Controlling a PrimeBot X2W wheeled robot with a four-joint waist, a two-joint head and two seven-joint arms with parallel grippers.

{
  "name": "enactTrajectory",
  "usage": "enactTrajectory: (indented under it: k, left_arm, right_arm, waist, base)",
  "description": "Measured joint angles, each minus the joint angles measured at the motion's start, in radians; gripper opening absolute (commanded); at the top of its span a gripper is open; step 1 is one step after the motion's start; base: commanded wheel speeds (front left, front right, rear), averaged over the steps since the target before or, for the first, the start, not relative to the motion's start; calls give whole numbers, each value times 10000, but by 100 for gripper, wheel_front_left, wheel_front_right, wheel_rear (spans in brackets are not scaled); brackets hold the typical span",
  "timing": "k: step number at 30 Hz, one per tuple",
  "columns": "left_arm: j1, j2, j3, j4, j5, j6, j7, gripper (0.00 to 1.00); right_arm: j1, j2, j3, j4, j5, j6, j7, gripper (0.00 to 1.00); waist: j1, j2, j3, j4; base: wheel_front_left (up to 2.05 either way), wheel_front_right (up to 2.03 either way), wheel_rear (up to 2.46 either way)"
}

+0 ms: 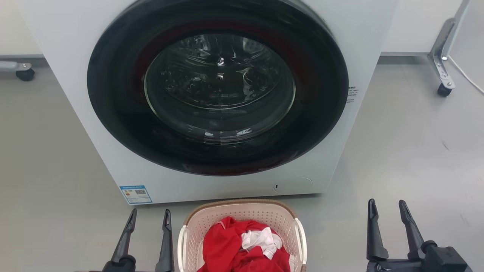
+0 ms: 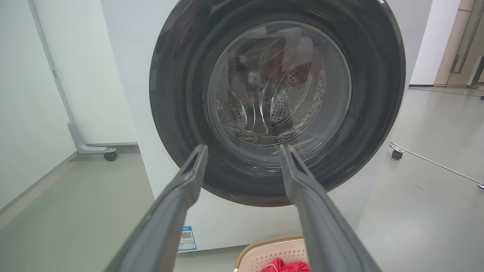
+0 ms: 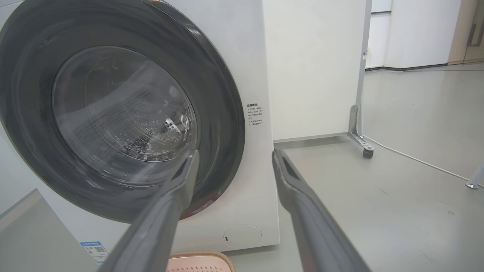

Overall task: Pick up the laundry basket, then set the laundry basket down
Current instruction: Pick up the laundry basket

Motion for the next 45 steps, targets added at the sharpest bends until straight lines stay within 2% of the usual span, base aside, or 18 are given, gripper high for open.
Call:
enactTrajectory:
  k: [11, 22, 34, 45]
  left_arm:
    - [-92, -35, 15, -136, 10, -88, 0, 100]
    - [-1296, -107, -90, 219, 13, -353, -2, 100]
    - [-2914, -188, -71, 1887, -165, -602, -2, 100]
    - [-4721, -290, -12, 3806, -445, -614, -2, 100]
  right_arm:
    - [-108, 0, -40, -173, -4, 79, 0, 100]
    - [-1018, -17, -265, 10, -12, 215, -44, 100]
    - [-2464, -267, -523, 1164, -12, 439, -69, 100]
    - [-4288, -313, -481, 2520, -13, 663, -71, 100]
  waist:
    - [0, 0, 644, -8]
    - [2, 0, 1842, 7]
    - [3, 1, 3558, 187]
    - [3, 2, 5344, 402]
  base:
    - [0, 0, 0]
    - [0, 0, 0]
    - [0, 0, 0]
    - [0, 0, 0]
